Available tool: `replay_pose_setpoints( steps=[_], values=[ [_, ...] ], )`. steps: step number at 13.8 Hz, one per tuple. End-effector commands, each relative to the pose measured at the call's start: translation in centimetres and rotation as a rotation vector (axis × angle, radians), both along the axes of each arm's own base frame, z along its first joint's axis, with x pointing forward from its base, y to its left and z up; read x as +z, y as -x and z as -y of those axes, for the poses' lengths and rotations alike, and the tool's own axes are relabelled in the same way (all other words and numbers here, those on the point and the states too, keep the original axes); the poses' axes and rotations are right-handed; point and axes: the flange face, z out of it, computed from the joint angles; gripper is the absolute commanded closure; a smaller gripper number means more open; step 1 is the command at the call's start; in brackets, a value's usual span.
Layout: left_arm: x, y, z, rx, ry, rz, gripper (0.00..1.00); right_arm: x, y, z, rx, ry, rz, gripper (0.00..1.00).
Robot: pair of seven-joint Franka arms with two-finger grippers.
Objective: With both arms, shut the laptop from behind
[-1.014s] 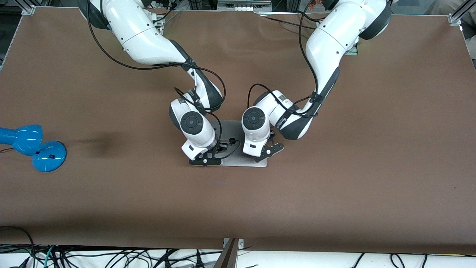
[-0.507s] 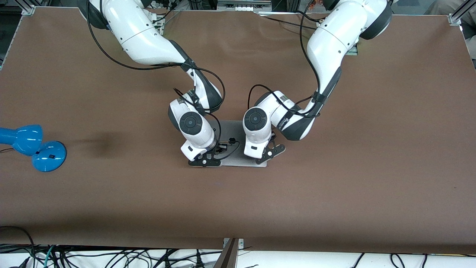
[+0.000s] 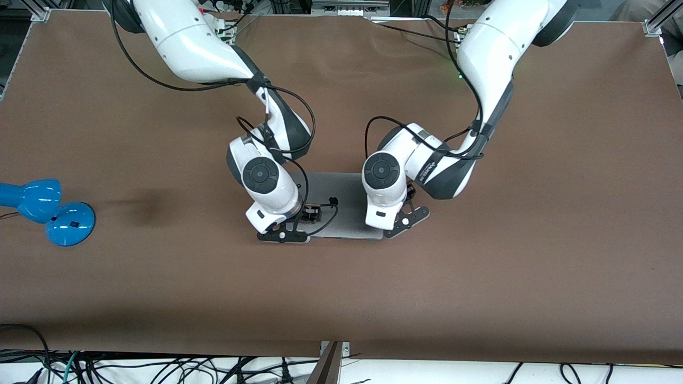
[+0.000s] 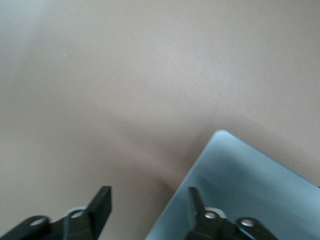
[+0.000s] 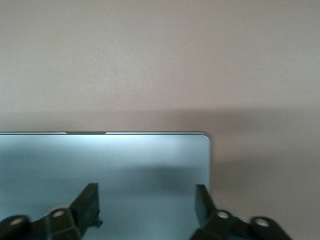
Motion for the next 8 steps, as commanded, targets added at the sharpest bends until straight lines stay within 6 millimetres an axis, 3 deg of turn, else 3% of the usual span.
replay_pose_setpoints(
  steps=[1,5,8],
  values=[
    [3.6,-0.2,-3.0,-0.033,0.005,-0.012,0.00,6.9,-0.3,0.6,-0.061,0.014,-0.033,0.03],
    [8.3,-0.5,-8.4,-0.071,0.044,-0.015,0.00,16.1,0.4,4.0,-0.106,0.017,-0.055,0.02],
    [11.4,0.3,-13.1,-0.098,0.078,-0.026,0.00,21.3,0.6,8.6,-0.144,0.026,-0.064,0.01]
  ],
)
